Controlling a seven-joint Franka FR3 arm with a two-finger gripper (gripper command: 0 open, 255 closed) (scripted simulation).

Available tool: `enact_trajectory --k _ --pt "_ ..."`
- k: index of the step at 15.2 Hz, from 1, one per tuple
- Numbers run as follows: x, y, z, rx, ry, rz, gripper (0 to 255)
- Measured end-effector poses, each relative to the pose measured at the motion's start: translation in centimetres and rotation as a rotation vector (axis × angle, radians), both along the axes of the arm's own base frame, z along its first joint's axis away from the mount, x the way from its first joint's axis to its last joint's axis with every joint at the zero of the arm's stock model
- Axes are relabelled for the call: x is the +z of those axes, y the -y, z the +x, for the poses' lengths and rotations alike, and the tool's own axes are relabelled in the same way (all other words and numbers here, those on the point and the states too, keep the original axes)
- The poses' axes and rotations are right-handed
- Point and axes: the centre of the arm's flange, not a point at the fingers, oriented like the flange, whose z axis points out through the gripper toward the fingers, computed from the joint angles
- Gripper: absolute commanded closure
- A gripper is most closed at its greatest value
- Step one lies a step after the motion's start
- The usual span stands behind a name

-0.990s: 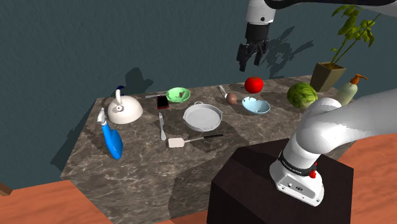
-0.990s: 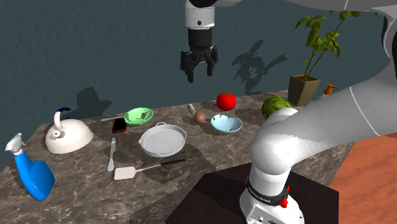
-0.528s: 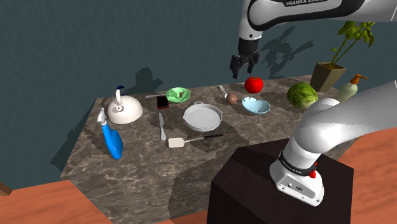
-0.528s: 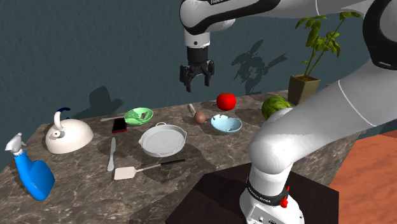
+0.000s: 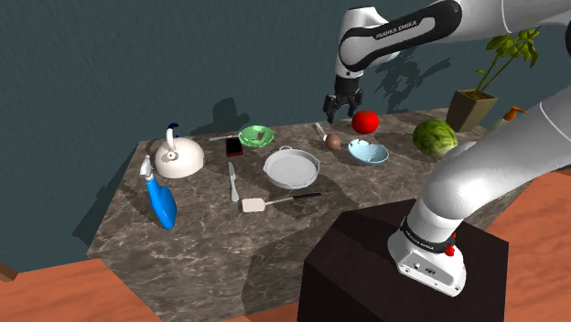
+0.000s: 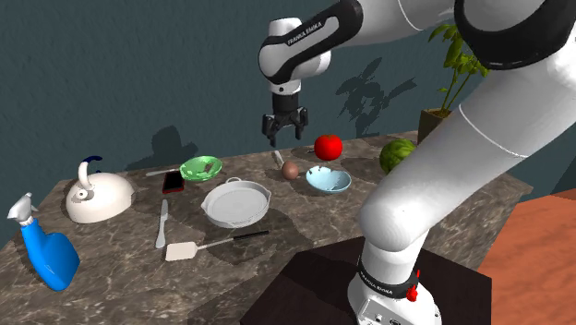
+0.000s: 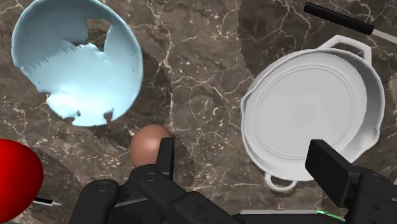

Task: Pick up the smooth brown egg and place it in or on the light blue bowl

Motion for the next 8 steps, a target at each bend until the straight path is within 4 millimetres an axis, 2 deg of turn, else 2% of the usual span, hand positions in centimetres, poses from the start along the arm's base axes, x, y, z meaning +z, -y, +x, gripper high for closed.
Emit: enact_trajectory --k 2,8 --pt "-1.2 1.7 1.1 -0.024 0.003 0.0 0" --pt "-7.1 6.0 4.4 -0.096 0.01 0.0 0"
